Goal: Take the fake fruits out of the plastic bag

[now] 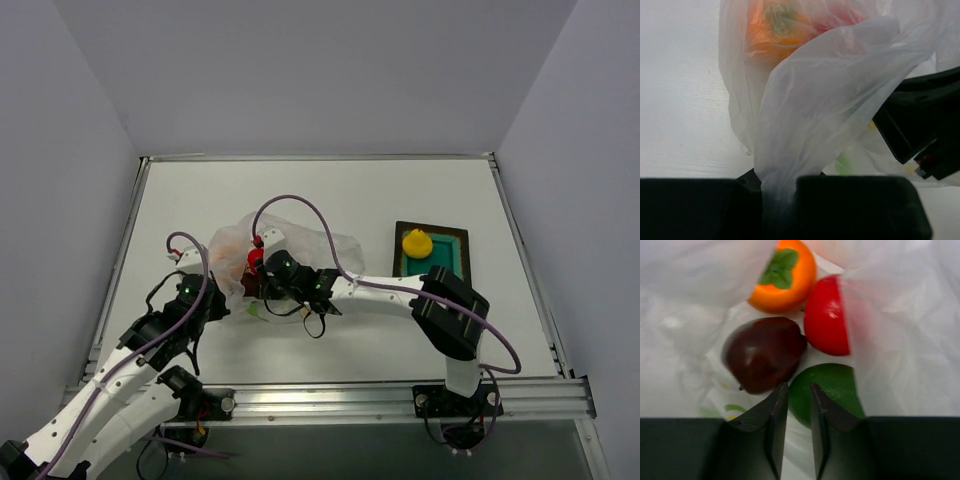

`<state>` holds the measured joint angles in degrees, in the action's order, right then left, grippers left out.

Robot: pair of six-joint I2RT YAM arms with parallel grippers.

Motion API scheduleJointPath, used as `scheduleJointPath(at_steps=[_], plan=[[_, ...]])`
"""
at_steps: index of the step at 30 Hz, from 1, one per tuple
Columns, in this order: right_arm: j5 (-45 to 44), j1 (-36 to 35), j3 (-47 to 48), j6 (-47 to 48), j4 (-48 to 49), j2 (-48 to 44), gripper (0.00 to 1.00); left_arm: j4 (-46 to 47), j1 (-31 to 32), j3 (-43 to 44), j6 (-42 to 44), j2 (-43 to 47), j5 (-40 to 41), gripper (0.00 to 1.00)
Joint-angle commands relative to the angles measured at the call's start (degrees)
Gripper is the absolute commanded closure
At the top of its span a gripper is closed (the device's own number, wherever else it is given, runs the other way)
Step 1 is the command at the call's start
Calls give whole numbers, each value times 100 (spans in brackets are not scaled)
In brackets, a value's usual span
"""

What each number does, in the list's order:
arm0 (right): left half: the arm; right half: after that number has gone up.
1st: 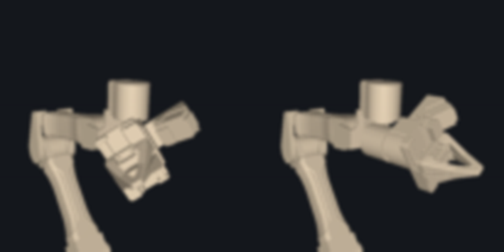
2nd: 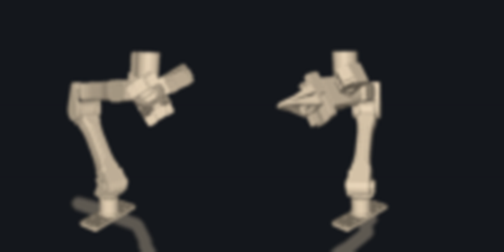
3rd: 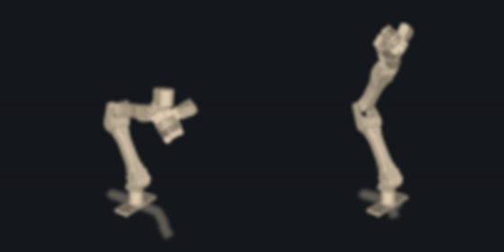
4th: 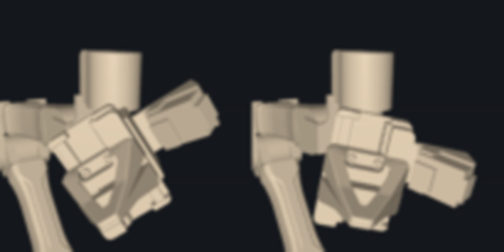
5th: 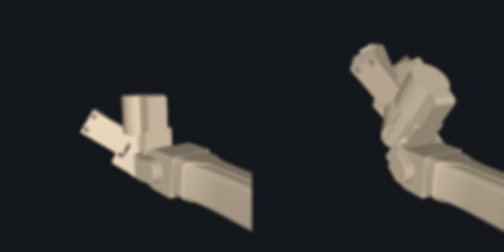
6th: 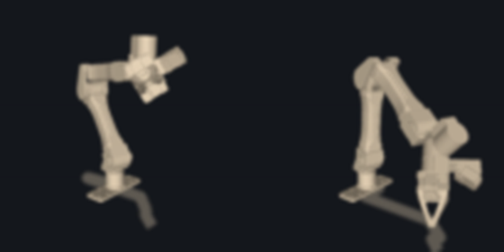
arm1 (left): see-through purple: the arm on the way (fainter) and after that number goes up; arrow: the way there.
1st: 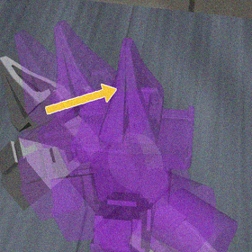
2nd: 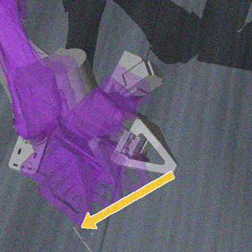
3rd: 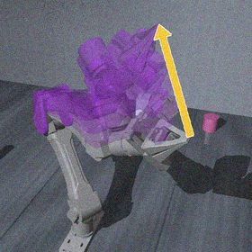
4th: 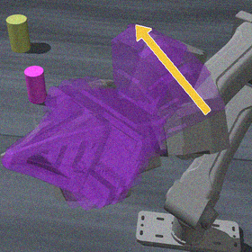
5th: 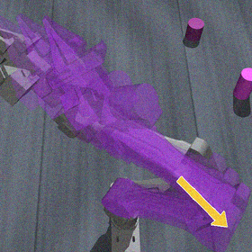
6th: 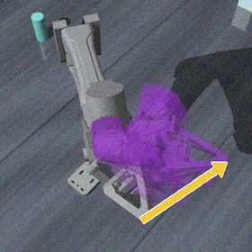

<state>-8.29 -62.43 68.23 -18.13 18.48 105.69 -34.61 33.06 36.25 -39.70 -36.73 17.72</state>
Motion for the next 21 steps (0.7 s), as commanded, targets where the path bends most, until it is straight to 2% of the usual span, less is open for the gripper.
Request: scheduleJointPath(at_steps=[1, 5, 6, 8, 9, 12, 16, 21], plan=[[-997, 126, 252, -260, -64, 144, 76, -37, 51, -100, -169, 43, -154, 98], [-1411, 170, 296, -480, -116, 399, 59, -37, 113, -101, -143, 78, -119, 98], [-1490, 161, 288, -507, -117, 435, 50, -20, 113, -101, -143, 70, -119, 98], [-1684, 170, 296, -577, -169, 514, 43, -11, 113, -92, -125, 52, -128, 98], [-1745, 161, 296, -604, -187, 531, 36, -11, 130, -100, -125, 35, -137, 97], [-1834, 179, 270, -674, -248, 593, 26, 7, 139, -109, -125, 34, -172, 98], [-1904, 161, 244, -736, -327, 628, 17, 25, 140, -109, -125, 61, -207, 98], [-1282, 144, 357, -779, -327, 804, 16, 25, 166, -118, -134, 26, -216, 98]])
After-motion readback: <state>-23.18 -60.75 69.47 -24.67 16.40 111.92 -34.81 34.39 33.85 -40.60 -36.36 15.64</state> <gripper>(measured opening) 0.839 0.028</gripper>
